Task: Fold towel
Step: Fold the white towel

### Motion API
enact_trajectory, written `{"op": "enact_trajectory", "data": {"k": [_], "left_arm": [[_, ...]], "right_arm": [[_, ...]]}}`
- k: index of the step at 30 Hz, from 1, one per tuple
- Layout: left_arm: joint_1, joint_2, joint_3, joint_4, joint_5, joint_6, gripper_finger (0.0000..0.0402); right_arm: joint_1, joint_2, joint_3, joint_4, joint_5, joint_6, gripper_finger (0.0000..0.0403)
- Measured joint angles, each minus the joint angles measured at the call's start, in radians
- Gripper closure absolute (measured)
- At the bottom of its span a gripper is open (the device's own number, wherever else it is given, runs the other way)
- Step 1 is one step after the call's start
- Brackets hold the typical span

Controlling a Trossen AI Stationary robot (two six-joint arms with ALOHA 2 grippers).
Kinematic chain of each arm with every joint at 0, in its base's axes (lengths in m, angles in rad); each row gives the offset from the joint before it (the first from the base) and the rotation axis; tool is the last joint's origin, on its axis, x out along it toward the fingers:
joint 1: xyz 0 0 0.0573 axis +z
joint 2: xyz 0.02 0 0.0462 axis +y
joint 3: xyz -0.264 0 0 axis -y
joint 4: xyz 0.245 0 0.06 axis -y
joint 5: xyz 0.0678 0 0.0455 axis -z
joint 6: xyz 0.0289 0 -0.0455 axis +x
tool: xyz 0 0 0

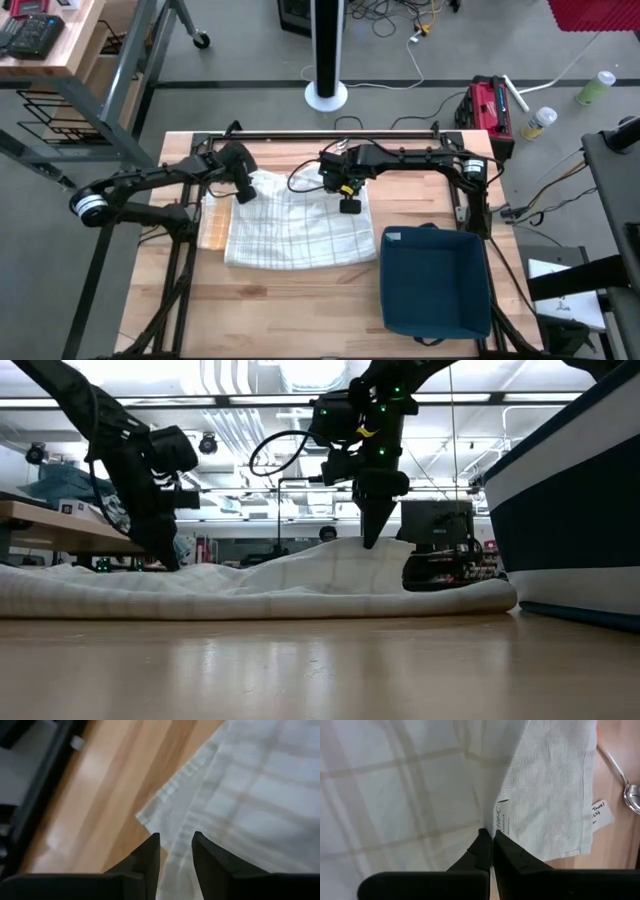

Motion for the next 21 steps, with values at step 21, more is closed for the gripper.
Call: {"op": "enact_trajectory", "data": {"k": [21], "left_arm": [[0.034, 0.18, -0.005, 0.022, 0.027, 0.002, 0.0354]], "right_arm": [[0.0, 0.0, -0.006, 0.002, 0.0, -0.059, 0.0403]]}}
